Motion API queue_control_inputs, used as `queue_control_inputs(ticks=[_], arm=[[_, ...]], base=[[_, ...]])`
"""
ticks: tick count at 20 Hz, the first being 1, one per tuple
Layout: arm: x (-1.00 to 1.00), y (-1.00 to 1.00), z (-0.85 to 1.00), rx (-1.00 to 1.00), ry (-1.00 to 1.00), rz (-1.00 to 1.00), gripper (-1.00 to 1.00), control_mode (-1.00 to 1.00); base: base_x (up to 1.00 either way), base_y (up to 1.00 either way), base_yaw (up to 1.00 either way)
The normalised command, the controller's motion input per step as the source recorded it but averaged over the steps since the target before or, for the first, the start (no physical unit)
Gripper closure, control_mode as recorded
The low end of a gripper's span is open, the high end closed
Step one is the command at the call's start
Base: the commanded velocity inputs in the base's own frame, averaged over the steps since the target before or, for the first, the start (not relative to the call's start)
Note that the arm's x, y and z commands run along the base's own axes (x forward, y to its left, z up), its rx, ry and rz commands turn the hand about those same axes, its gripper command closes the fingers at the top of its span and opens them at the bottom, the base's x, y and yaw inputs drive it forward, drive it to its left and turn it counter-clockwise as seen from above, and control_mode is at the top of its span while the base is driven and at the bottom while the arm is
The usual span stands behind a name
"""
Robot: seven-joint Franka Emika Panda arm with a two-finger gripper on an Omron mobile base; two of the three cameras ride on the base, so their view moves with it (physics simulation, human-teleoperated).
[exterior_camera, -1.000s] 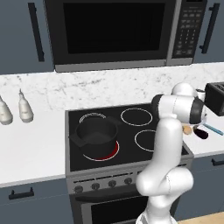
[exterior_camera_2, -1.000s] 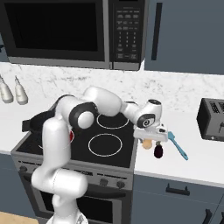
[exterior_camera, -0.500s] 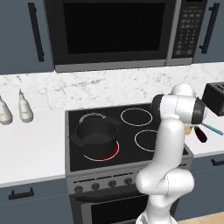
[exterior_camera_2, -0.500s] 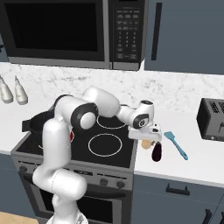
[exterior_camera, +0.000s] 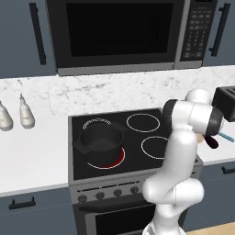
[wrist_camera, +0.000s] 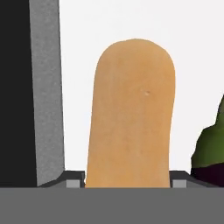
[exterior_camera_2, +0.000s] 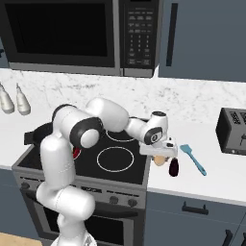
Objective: Put the eggplant and squash in the pot. Retrieve the spatula and lightly stir the vegetables in the pot.
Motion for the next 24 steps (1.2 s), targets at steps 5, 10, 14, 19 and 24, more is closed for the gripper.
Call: queue_control_inputs(ticks=[5, 10, 14, 19, 24], arm=[[-1.0, 0.19, 0.92, -0.02, -0.18, 0.19, 1.0, -1.0], [-1.0, 0.92, 1.0, -0.26, -0.09, 0.33, 1.0, -1.0], [-0.93, 1.0, 1.0, -0.34, 0.0, 0.31, 1.0, -1.0], [-0.68, 1.0, 1.0, -0.39, -0.03, 0.27, 1.0, -1.0], [-0.25, 1.0, 1.0, -0.32, 0.0, 0.24, 1.0, -1.0]], base=[[0.0, 0.0, 0.0], [0.0, 0.0, 0.0], [0.0, 0.0, 0.0], [0.0, 0.0, 0.0], [0.0, 0.0, 0.0]])
